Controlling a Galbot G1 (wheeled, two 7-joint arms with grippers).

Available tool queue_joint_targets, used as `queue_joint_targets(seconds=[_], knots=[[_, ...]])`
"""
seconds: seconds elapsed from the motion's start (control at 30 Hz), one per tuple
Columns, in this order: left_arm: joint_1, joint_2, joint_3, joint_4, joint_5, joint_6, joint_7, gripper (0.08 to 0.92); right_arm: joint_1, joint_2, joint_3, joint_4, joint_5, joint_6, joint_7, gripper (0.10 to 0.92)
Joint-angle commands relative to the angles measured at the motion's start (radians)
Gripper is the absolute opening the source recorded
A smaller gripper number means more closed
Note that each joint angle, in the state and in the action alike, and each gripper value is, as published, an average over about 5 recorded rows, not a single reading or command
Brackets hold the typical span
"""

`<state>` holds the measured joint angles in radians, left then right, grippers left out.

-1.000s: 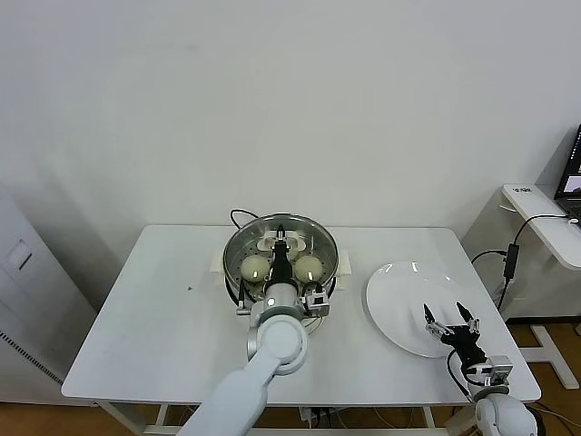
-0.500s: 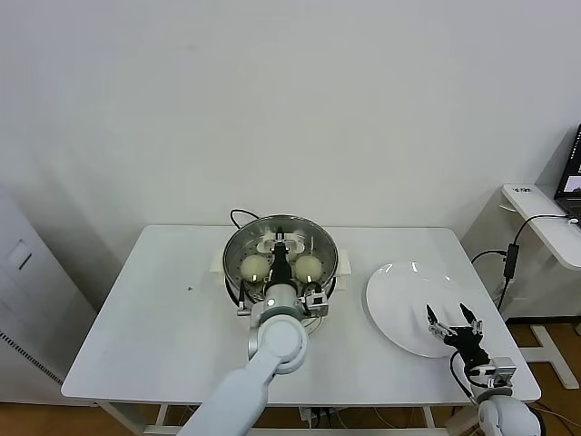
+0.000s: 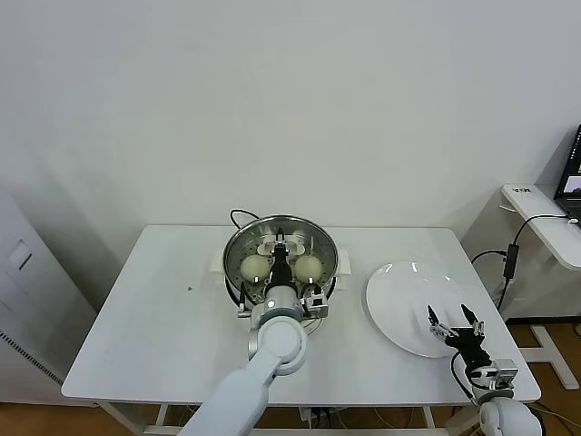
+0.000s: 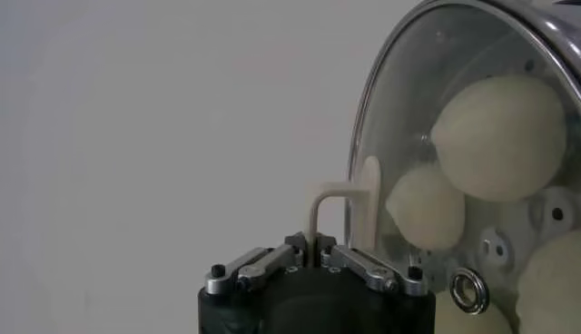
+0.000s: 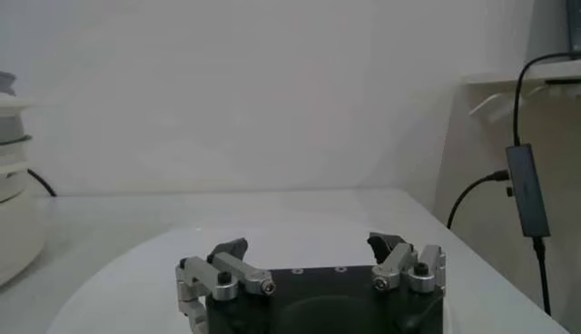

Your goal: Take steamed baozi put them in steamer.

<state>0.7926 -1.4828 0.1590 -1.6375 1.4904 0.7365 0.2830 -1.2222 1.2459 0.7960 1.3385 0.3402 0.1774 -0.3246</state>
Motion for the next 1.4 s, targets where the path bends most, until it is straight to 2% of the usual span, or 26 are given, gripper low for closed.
queue_joint_targets(seconds=[0.03, 0.17, 0.27, 0.4, 0.53, 0.63, 0.73, 0.87, 1.0, 1.17, 1.4], knots=[[0.021, 0.034, 0.001, -0.076, -0.047, 0.049, -0.002, 0.216, -0.001, 0.001, 0.001, -0.002, 0.0, 0.002, 0.0, 0.823], [0.059, 0.097, -0.004, -0.258, -0.149, 0.042, 0.023, 0.337, 0.003, 0.003, -0.001, -0.001, -0.001, 0.002, 0.0, 0.823], [0.101, 0.148, -0.048, -0.435, -0.344, 0.017, 0.077, 0.424, 0.007, 0.002, -0.006, 0.003, -0.002, -0.001, -0.001, 0.823], [0.122, 0.218, -0.132, -0.603, -0.746, -0.006, 0.128, 0.536, 0.018, 0.0, -0.013, 0.007, -0.004, 0.001, 0.002, 0.823], [0.133, 0.281, -0.301, -0.665, -1.301, -0.089, 0.131, 0.649, 0.025, -0.002, -0.014, 0.019, 0.005, -0.004, 0.011, 0.823], [0.14, 0.32, -0.436, -0.665, -1.662, -0.125, 0.088, 0.735, 0.031, -0.005, -0.025, 0.032, 0.025, -0.02, 0.031, 0.823], [0.165, 0.342, -0.561, -0.658, -1.927, -0.134, 0.01, 0.798, 0.041, -0.011, -0.04, 0.053, 0.046, -0.035, 0.068, 0.823], [0.235, 0.335, -0.749, -0.617, -2.095, -0.175, -0.113, 0.821, 0.048, -0.022, -0.06, 0.084, 0.05, -0.022, 0.089, 0.823], [0.336, 0.3, -0.895, -0.538, -2.158, -0.236, -0.168, 0.823, 0.056, -0.011, -0.075, 0.112, 0.029, -0.021, 0.1, 0.823], [0.404, 0.29, -0.929, -0.4, -2.096, -0.322, -0.187, 0.823, 0.046, 0.008, -0.059, 0.148, 0.011, -0.034, 0.114, 0.823], [0.391, 0.311, -0.892, -0.218, -2.041, -0.4, -0.179, 0.823, 0.009, 0.006, -0.025, 0.205, -0.008, -0.091, 0.136, 0.823]])
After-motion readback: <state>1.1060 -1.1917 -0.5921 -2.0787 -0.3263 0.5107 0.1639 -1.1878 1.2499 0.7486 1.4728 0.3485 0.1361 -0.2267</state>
